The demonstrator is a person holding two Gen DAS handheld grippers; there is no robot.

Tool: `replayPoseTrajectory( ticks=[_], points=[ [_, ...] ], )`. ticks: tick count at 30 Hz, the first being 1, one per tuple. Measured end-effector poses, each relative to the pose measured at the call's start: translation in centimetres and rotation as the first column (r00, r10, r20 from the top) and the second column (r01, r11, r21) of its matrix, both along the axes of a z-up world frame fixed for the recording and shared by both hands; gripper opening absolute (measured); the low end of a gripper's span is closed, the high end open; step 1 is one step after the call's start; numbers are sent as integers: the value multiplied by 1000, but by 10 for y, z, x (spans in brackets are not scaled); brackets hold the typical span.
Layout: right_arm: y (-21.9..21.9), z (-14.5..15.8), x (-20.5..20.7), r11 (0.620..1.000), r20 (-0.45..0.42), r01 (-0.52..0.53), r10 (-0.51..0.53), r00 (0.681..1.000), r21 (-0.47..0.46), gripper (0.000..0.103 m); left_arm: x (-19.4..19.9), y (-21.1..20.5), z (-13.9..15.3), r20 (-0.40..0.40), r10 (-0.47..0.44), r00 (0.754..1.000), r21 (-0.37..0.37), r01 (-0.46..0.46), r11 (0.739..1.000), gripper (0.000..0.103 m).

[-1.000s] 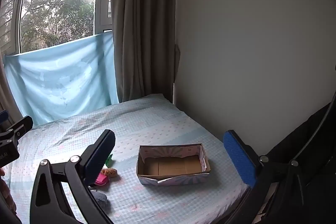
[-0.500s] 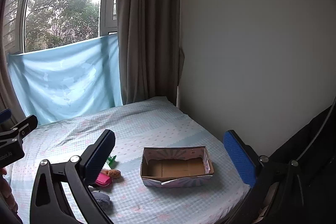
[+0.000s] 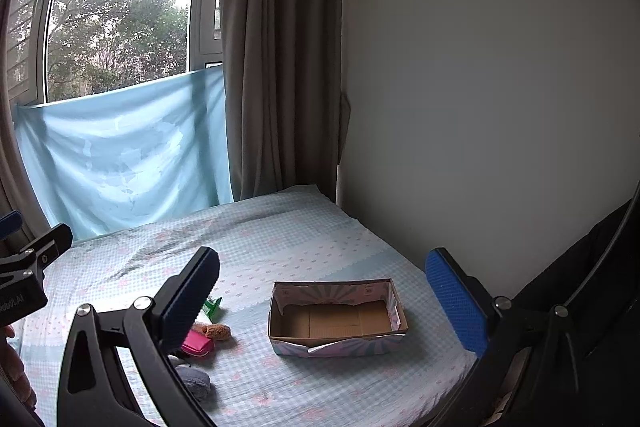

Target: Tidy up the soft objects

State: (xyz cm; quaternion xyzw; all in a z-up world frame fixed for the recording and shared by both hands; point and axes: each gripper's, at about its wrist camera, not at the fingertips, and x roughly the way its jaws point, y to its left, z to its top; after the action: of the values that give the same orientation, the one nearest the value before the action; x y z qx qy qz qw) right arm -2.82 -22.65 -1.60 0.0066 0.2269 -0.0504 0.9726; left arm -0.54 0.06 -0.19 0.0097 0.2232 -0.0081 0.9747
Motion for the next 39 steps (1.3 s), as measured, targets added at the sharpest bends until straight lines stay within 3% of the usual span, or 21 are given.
replayPoseTrajectory(
  ticks=[39],
  points=[
    [-1,5,1,1000,2,-5,4,1000,18,103,-2,-2,5,11,-11,1000,6,11,1000,103]
  ],
)
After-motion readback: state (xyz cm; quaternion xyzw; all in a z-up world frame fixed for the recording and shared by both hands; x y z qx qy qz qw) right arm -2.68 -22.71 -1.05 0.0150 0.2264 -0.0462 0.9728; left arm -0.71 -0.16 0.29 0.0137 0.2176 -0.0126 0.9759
